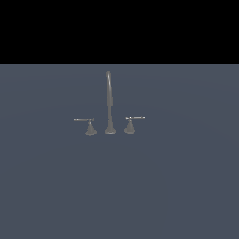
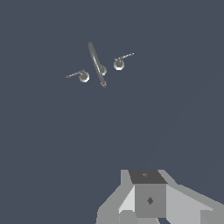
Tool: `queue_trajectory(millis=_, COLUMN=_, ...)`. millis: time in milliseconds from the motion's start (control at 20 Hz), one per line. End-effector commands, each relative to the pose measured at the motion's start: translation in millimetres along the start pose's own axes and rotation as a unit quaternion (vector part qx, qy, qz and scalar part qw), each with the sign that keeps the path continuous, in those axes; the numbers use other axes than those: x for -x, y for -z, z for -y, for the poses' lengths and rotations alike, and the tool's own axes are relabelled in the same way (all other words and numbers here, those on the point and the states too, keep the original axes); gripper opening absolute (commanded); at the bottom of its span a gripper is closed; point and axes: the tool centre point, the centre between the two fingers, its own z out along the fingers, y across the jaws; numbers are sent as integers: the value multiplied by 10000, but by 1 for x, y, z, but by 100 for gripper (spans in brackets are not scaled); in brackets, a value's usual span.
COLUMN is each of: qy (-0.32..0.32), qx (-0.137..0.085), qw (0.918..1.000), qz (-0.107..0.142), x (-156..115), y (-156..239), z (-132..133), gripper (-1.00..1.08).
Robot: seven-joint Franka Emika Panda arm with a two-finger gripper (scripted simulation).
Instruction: Turn on the faucet by rotating a designated handle.
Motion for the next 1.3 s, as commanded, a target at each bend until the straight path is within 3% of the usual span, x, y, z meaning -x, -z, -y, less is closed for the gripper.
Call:
queue_trajectory(millis=0, qy=-225, qx=-84, qw=9997, qz=40, x=-16, y=-8, z=9, gripper=-100)
queue_trajectory(millis=350, qy=-999, qx=-285, qw=9944, qz=178, x=-66, y=-40, z=41, gripper=-100)
queue_trajectory(millis=650, qy=-1704, qx=-376, qw=9842, qz=293, x=-105, y=-75, z=69, gripper=-100)
queue_trajectory(millis=950, qy=-2427, qx=-391, qw=9686, qz=381, x=-141, y=-117, z=96, gripper=-100)
queue_trajectory(millis=1250, qy=-3148, qx=-343, qw=9476, qz=421, x=-171, y=-164, z=122, gripper=-100)
